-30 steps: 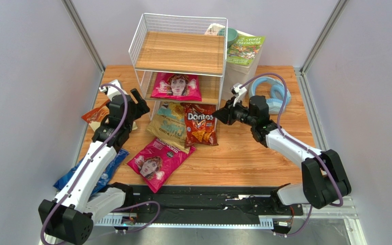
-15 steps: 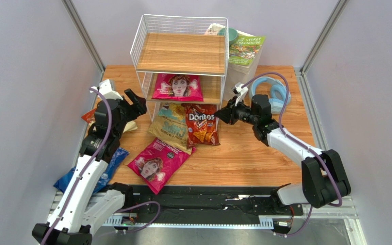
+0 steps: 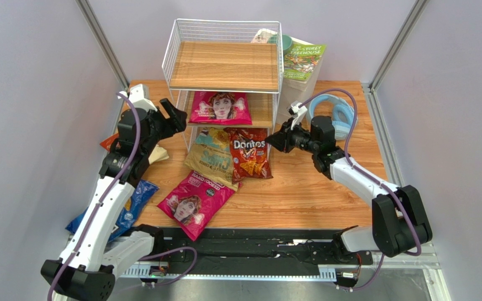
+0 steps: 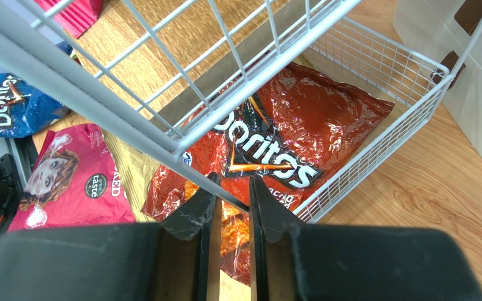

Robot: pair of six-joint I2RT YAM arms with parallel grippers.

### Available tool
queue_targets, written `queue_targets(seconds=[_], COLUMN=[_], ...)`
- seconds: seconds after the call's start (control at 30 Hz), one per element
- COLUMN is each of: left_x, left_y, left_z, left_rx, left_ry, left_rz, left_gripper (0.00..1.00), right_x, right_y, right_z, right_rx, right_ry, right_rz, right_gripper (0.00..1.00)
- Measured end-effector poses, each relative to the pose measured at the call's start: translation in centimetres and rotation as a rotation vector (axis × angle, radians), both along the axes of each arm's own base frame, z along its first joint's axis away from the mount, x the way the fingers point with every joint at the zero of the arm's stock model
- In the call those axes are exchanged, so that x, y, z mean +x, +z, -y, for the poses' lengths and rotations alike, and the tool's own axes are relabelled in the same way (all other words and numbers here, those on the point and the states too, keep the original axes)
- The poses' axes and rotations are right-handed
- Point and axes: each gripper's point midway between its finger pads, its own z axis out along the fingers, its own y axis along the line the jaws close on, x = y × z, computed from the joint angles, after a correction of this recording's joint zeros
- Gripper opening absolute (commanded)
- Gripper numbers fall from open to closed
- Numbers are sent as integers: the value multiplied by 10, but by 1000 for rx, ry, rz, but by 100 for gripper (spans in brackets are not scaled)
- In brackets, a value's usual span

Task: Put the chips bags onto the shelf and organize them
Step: Adjust the shelf at the center of the board.

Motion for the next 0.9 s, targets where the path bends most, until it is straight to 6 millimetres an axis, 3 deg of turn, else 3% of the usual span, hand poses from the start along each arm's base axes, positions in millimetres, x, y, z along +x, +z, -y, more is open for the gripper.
queue_targets(seconds=[0.13,0.2,0.33,0.4,0.47,0.57,0.73,0.77,0.8,0.83,0.9], left_x=[13,19,32,33,32,22,9,8,7,7,8], left_y=[5,4,0,0,2,2,20,22,24,24,21], left_z=[3,4,7,9,7,1,-6,-6,-7,-7,-7], left_rx=[13,20,31,31,63,81,44,42,40,42,35], left_ry=[-5,-4,-6,-14,-22,-11,17,18,20,22,29], left_rz=[13,12,8,12,25,28,82,90,94,95,85], left_gripper=[76,55,33,9,1,0,3,8,21,42,48], right_x=[0,0,0,0,1,3,9,11,15,17,20], right_y=[0,0,0,-1,0,0,1,1,1,2,2], right_z=[0,0,0,0,-1,-4,-11,-13,-15,-16,-17], right_rx=[5,6,7,8,11,17,24,25,26,27,28], right_ry=[5,7,7,7,9,19,55,61,65,66,65], right_rz=[-4,-4,-5,-8,-10,-23,-41,-44,-46,-47,-47], right_gripper=[0,0,0,0,0,0,0,0,0,0,0])
